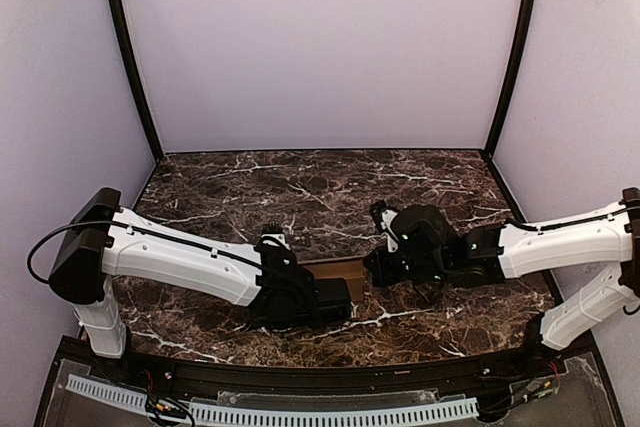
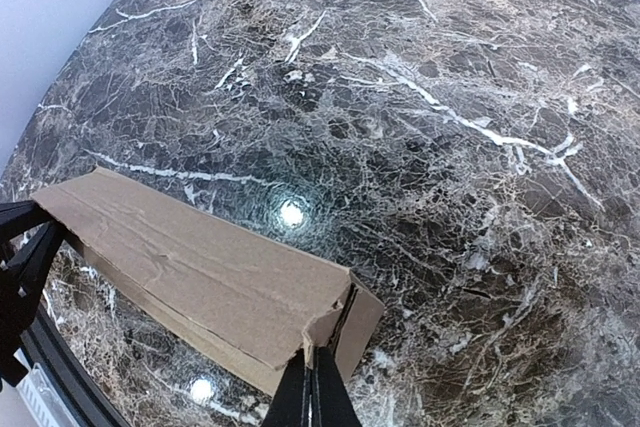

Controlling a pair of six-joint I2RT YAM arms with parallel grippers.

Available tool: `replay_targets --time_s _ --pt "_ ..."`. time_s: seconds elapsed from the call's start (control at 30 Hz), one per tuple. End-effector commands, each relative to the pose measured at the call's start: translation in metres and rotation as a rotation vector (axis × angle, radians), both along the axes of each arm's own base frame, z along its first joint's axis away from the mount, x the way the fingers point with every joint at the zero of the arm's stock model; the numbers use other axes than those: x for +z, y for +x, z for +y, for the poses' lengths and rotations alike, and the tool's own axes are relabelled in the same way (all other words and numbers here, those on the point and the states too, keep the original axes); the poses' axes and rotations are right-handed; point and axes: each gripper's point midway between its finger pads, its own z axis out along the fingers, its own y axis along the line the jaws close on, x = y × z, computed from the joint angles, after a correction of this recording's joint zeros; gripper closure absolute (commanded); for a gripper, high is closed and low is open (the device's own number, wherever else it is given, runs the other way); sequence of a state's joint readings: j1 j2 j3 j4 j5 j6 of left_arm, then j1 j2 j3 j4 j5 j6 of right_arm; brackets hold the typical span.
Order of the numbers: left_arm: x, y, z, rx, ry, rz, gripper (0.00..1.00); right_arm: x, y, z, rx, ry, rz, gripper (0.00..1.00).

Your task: Fold the paper box

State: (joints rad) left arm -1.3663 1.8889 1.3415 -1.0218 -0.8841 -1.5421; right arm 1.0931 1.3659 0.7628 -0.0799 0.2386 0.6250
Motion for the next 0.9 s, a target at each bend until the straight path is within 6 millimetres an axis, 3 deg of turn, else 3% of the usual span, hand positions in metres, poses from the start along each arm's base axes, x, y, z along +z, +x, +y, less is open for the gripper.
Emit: replay_targets --time_s 0.0,0.2,0.87 --pt "-0.014 -0.009 0.014 0.02 0.079 0.069 1.0 0.004 0.0 0.008 0.0 -0.009 -0.013 1.0" --pt "-0.014 -0.008 0.013 0.02 0.076 0.067 1.0 -0.003 -0.008 0.013 0.005 -0.016 0.003 1.0" --pt "-0.024 -0.016 0.016 0.015 0.088 0.126 1.0 -0.057 -0.04 0.007 -0.014 -0.106 0.102 1.0"
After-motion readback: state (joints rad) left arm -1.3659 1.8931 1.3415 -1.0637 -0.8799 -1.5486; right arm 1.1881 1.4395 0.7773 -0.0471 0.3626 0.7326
